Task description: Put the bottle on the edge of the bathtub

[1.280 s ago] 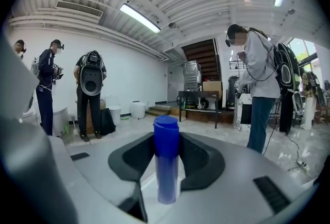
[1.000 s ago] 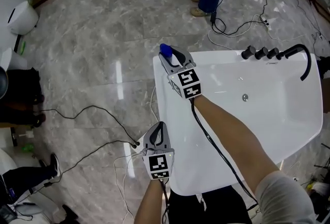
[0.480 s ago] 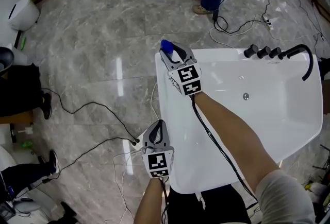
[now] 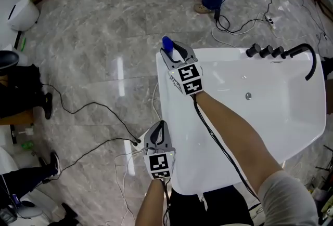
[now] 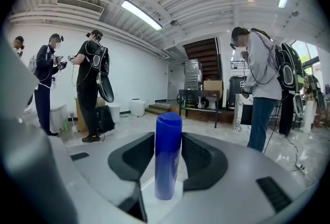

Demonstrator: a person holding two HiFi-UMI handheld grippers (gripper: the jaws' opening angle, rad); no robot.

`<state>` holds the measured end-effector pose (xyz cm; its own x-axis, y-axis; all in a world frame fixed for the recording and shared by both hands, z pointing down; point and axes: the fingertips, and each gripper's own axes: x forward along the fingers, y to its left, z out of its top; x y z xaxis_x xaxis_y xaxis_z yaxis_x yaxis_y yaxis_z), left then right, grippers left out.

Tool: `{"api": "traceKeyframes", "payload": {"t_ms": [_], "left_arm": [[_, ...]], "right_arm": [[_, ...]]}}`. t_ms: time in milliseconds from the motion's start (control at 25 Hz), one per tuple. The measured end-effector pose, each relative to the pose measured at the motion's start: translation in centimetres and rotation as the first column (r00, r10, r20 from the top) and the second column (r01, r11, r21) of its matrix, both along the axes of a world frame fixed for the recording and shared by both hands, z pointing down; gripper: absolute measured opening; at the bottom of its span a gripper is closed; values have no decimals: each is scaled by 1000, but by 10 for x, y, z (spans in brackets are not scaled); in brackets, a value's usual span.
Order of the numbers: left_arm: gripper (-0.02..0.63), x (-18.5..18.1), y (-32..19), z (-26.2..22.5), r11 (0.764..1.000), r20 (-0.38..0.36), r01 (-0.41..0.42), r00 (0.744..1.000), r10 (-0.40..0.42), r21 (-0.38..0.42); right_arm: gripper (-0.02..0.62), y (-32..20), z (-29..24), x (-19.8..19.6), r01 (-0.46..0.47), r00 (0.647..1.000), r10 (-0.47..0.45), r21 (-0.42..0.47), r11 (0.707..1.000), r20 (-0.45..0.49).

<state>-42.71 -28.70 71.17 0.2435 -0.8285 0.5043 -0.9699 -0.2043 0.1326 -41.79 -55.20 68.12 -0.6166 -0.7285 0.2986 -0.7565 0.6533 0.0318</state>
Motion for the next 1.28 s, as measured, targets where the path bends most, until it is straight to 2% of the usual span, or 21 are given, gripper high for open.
{"api": "traceKeyframes", "payload": {"t_ms": [720, 1080, 1160, 1280], "left_arm": [[11, 2, 3, -5, 1000, -6, 15, 1000, -15, 1], [11, 10, 6, -11, 999, -20, 35, 999, -35, 7], [11, 13, 5, -18, 999, -26, 38, 999, -37, 14], [11, 16, 3, -35, 999, -35, 40, 999, -39, 30]], "right_arm": [[178, 20, 3, 18, -19, 1000, 19, -27, 999, 7], [176, 69, -3, 50, -9, 1000, 9, -25, 1000, -19], [156, 89, -9, 58, -5, 1000, 4, -22, 1000, -15], [81, 117, -31, 69, -16, 1000, 16, -7, 1000, -2]]}}
